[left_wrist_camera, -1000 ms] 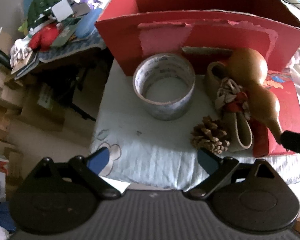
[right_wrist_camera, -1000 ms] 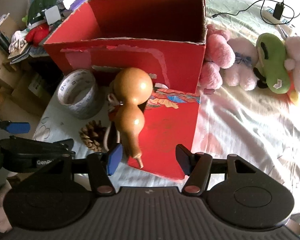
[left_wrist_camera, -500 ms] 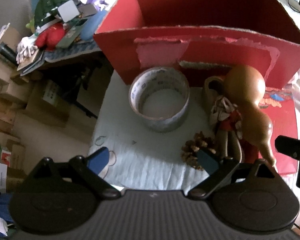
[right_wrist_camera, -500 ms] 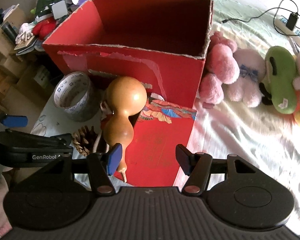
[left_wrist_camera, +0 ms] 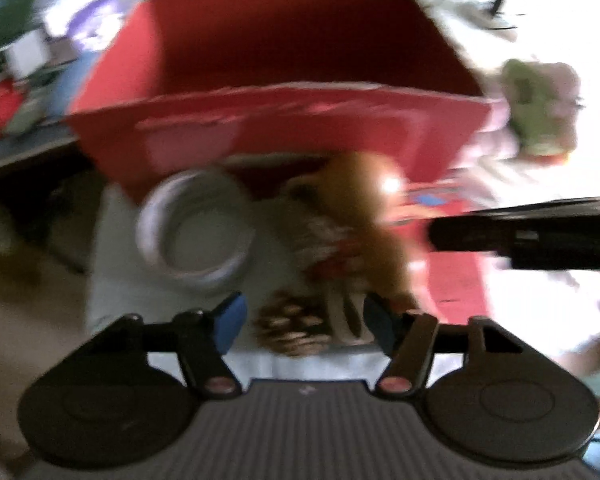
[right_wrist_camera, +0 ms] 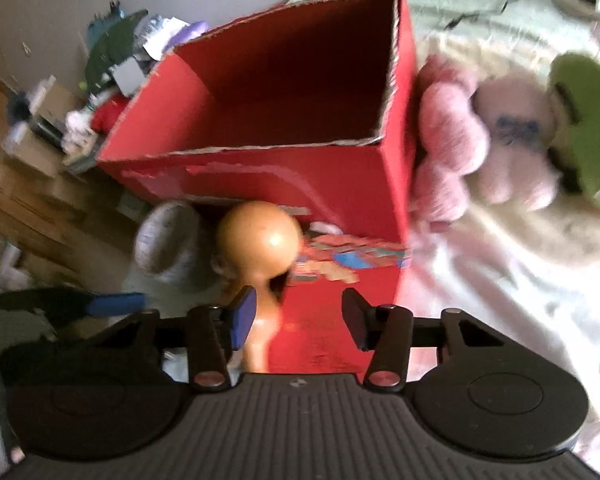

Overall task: Organize objects
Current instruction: 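Close the right gripper around the neck of the brown gourd, then lift the gourd with the right gripper and carry it over the red box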

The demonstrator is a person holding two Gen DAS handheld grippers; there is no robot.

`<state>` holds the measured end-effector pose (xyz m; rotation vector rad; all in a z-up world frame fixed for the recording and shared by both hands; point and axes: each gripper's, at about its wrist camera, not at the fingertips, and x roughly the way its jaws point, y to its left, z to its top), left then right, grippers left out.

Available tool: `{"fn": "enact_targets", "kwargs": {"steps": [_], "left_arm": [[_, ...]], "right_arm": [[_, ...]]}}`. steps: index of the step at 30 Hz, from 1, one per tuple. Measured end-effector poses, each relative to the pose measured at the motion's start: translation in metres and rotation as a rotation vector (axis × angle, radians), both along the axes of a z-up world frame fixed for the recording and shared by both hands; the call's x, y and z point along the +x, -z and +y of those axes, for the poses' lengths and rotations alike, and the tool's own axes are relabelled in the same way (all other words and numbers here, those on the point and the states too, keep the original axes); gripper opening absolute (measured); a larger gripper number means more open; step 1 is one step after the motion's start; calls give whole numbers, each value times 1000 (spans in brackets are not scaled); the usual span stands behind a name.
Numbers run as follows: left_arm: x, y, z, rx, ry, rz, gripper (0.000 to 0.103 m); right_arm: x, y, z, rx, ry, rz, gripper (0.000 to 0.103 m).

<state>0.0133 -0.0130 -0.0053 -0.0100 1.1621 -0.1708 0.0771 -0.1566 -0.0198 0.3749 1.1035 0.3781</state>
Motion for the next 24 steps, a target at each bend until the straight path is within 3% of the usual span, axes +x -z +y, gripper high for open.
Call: {"fn": "enact_targets", "kwargs": {"steps": [4,8,11,15,20,24], "left_arm": [[5,3,-6,-140,99,0,45],[10,7,-7,-232,118,-1,39],[13,6,-7,-249,114,-41,38],[22,11,-6,-260,115,-24,37],[31,30,-1,-289,62,35,44],[31,29,-6,-285,62,14,41]], "right_arm": [[2,4,5,73,1,6,43],[7,11,6,127,8,24,36],[10,16,6,146,18,24,35],[17,25,5,185,17,43,35],[23,43,4,255,20,131,35],[20,35,0,257,19,105,33]]}}
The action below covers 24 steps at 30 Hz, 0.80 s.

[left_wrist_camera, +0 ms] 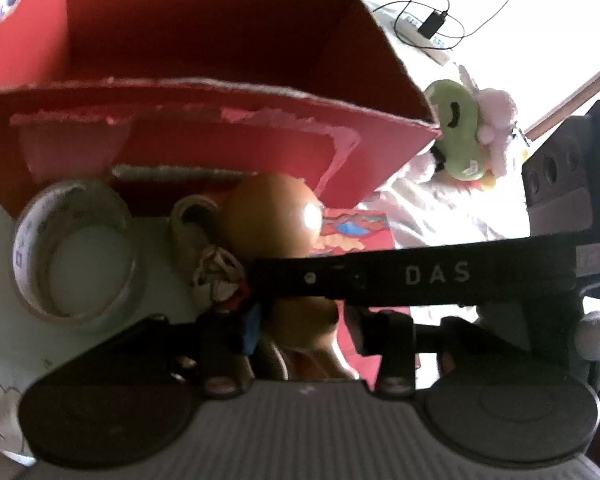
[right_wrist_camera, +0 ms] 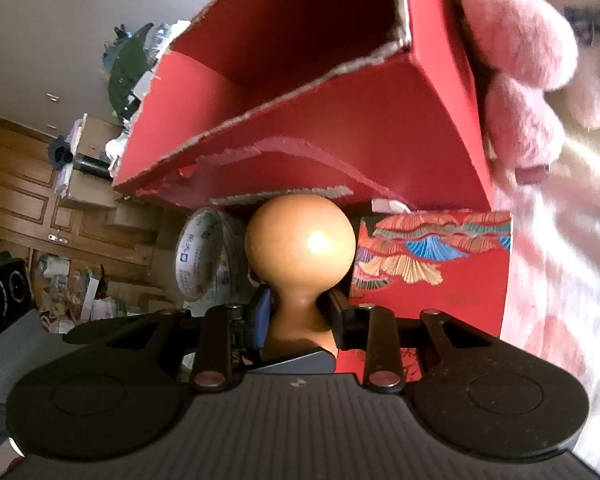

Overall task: Organize objects
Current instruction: 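Lift the gourd with the right gripper and carry it over the red box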

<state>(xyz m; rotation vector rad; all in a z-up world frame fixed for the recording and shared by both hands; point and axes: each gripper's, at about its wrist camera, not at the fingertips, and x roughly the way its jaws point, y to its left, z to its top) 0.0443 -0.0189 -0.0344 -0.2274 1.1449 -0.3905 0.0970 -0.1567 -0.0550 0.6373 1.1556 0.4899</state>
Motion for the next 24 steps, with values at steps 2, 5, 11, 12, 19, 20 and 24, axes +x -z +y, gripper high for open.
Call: {"fn": "enact_targets", "kwargs": {"steps": [2,5,11,12,19,20,24], "left_arm": [[-3,-7,-4,14,-36,-19,41],[-8,-23,-10,17,-6,-41,41],[-25,-68,-20,-30,64,-115,41],[-26,-75,-23,-37,69,-132,41],[-3,-126,-29,-41,64,-282,41],[4,-130,-27,-38,65,-299,41],[41,-134,-11,-34,59,-307,39]], "right_arm": [[-3,-6,-5,11,1,-6,33],[-9,-18,-13,29,-1,-17,33],[-30,-62,-37,32,-9,-104,33],[-31,-70,-41,28,-11,-126,33],[-5,-122,-46,-14,-37,-303,32],[3,-126,-44,-22,-39,-320,32],[39,-130,-27,-73,-51,-341,32]]}}
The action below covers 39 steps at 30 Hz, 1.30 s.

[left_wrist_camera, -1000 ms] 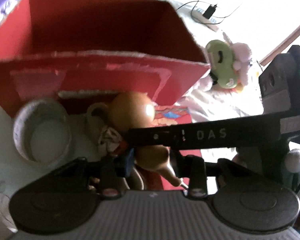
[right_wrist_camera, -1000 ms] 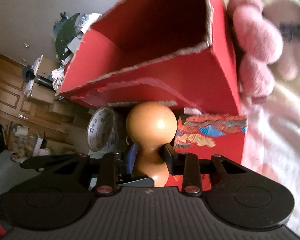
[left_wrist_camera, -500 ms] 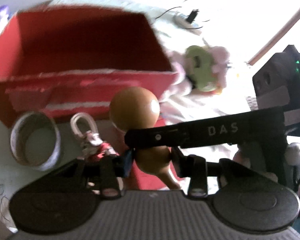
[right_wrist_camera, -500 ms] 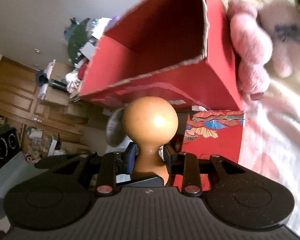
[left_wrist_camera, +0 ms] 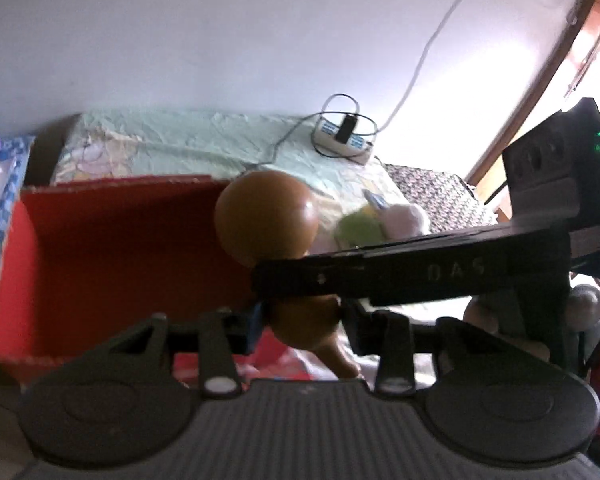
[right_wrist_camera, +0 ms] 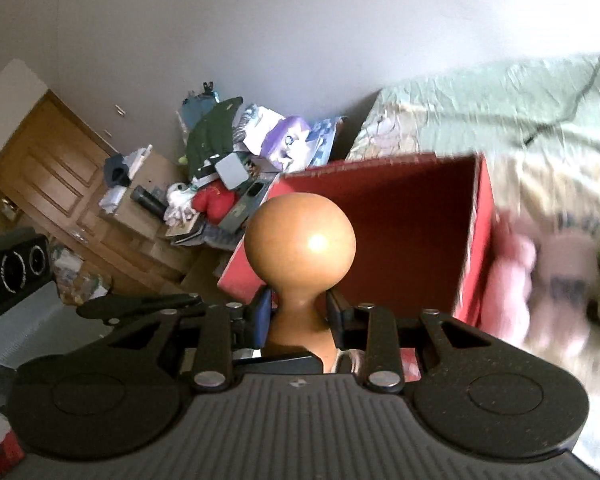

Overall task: Organize objects
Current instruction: 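Lift the gourd with the right gripper and carry it over the red box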

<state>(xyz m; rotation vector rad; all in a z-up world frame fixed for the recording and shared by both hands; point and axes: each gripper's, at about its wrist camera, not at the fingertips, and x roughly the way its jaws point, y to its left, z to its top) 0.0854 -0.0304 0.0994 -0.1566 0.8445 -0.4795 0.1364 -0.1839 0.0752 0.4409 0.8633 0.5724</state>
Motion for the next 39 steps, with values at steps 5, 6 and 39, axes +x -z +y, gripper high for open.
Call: {"fn": "enact_targets", "kwargs": {"steps": [5,6,39], "left_arm": [[45,14,28,13,-32,56,39],[53,18,34,14,-40,76,39],[94,105,127,208,-180,264,27]], "right_arm": [[52,16,20,-3,26,74,32],[63,24,25,0,35,99,32],[181,144,129,22,-82,554,36]]}}
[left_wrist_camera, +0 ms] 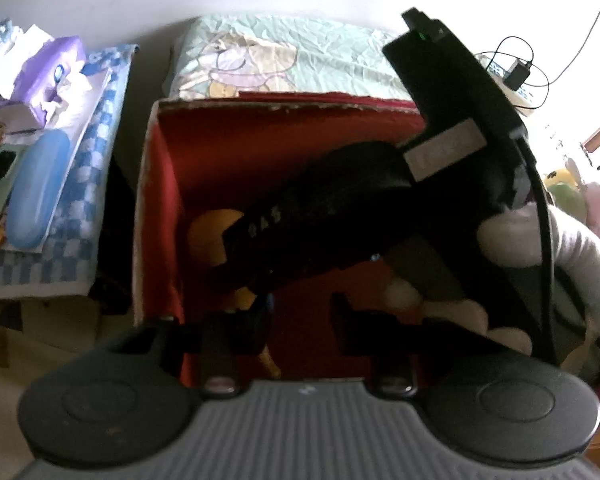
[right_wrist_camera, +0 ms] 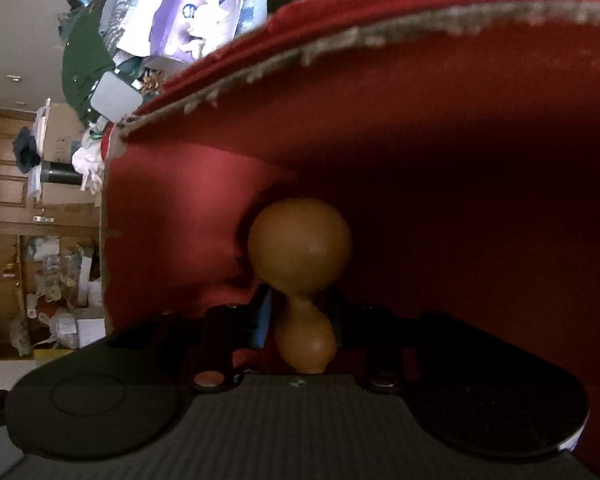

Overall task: Organize objects
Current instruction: 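Lift the gourd with the right gripper and carry it over the red box, then lower the gourd into the red box and open the right gripper, then withdraw the right gripper from the box toward the tape roll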

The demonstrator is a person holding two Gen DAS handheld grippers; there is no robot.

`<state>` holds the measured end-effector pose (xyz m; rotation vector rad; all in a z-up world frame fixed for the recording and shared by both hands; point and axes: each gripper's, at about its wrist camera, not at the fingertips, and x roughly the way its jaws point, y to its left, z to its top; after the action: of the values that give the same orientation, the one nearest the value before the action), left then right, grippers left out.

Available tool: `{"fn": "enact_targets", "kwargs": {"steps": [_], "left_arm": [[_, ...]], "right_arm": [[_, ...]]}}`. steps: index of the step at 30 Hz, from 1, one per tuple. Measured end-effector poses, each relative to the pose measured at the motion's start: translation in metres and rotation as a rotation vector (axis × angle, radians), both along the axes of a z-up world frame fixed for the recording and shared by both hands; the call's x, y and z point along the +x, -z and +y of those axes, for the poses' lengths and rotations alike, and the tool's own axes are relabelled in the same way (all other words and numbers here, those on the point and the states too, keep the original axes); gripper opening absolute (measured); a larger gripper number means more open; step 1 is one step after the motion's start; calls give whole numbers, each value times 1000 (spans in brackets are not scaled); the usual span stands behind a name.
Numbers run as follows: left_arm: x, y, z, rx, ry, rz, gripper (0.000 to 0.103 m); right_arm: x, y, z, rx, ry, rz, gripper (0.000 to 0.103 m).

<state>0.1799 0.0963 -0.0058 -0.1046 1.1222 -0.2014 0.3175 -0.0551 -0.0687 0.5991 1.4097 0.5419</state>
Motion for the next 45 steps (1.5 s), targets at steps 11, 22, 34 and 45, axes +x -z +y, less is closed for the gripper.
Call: {"fn": "enact_targets", "kwargs": {"steps": [11,22,34,45], "left_arm": [[7,7,-9,41,-4,24,27],[-20,-14,-24,117,-44,-28,27],[-85,-51,-50,234,-187,-104,29],[-148,-79,-55,260,-303,-165,30]], "right_arm": [[-19,-34,-30,-28,27,-100,40],[-80,-78,-54,-289,158,-302,40],[-176,-109,-88,-380,220,-412,49],[-233,-96,-94,-427,189,-433,50]]}}
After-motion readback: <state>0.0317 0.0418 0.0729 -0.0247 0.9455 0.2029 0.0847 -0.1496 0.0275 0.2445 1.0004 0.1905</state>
